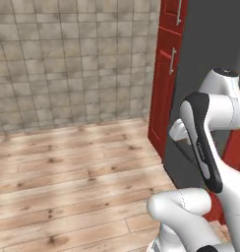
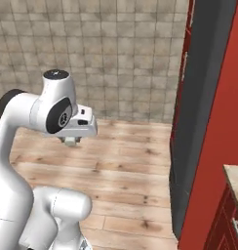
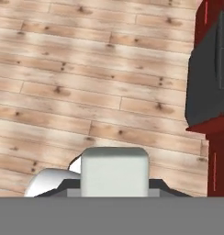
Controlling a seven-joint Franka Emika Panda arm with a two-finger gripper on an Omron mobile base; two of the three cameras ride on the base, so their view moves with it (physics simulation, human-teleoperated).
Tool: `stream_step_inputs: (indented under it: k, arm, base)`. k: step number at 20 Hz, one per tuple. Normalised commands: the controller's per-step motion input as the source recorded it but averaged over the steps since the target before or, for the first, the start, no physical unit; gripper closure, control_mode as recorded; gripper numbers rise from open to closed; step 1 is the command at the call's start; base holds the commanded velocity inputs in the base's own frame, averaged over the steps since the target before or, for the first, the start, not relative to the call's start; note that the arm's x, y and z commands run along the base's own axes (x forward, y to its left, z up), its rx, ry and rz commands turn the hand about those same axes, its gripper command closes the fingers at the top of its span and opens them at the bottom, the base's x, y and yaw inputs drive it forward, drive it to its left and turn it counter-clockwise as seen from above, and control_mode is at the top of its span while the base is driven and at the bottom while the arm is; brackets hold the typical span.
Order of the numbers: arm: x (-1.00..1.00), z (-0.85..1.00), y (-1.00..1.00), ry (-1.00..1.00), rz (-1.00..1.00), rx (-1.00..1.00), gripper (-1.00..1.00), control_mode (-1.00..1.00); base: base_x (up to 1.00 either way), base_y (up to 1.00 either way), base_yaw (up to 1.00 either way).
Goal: Pick up the marshmallow and place it in the cup of hot chocolate on the dining counter.
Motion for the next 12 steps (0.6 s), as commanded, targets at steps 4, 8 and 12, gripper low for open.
stream_step_inputs:
  k: [4,8,12]
  arm:
    - [0.00,0.00,0.00,0.00,0.00,0.00,1.00,1.00]
    - [0.00,0.00,0.00,0.00,0.00,0.00,1.00,1.00]
    - [0.00,0.00,0.00,0.00,0.00,0.00,1.00,1.00]
  base:
    - [0.00,0.41,0.89]
    - [0.00,0.31,0.83]
    - [0.00,0.28,0.73]
